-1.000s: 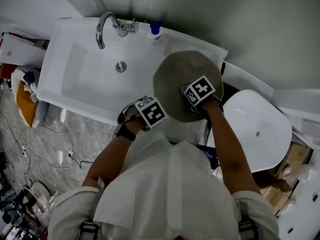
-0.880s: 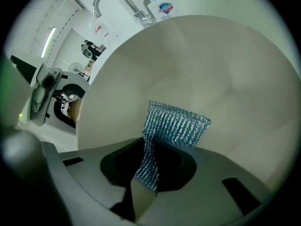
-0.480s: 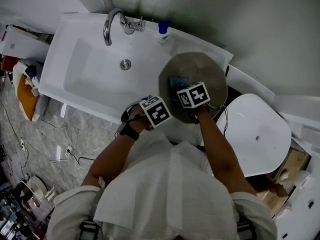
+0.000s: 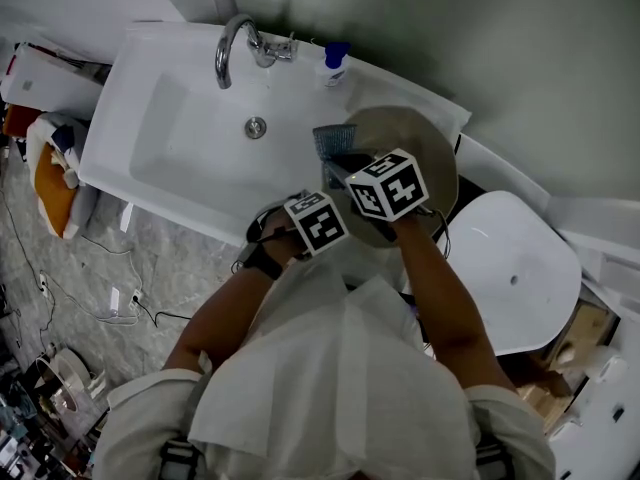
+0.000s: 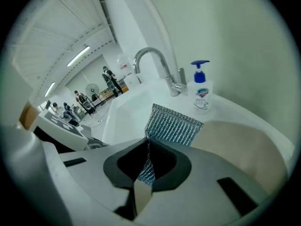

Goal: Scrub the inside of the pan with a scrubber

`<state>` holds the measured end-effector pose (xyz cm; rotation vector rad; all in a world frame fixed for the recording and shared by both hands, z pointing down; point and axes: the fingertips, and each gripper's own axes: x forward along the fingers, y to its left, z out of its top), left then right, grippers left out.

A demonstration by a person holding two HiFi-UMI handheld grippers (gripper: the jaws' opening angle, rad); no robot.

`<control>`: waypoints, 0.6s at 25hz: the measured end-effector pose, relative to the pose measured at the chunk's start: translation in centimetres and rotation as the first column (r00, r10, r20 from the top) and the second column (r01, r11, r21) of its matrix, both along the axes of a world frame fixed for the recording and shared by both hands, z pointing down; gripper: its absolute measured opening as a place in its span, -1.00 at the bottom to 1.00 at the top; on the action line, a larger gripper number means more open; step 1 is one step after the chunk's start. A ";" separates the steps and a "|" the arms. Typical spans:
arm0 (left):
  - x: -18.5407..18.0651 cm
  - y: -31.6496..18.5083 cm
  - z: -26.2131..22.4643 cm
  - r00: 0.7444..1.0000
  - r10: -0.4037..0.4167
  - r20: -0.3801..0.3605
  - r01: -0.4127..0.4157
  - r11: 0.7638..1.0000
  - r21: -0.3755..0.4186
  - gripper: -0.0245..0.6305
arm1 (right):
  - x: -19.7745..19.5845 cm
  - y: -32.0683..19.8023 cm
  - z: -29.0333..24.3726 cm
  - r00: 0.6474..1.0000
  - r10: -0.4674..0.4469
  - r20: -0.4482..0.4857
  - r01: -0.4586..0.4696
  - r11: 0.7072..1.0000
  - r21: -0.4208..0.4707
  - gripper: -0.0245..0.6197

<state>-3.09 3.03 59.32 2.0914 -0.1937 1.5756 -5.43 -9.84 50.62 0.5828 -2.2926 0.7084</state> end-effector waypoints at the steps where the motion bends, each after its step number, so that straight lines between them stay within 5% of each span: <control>1: 0.0 0.0 0.0 1.000 0.000 0.000 0.000 1.000 0.000 -0.13 | -0.7 0.1 0.2 0.999 -0.029 -0.016 0.030 1.000 0.005 -0.87; 7: -0.1 -0.1 0.1 1.000 0.001 0.005 -0.001 1.000 -0.005 -0.13 | -1.1 -2.8 1.4 0.992 -0.054 -0.111 0.057 0.998 0.022 -0.87; 15: -0.1 -0.1 0.1 1.000 0.001 -0.001 -0.001 1.000 -0.010 -0.13 | 4.5 -11.0 1.8 0.969 0.148 -0.199 -0.138 0.989 0.061 -0.87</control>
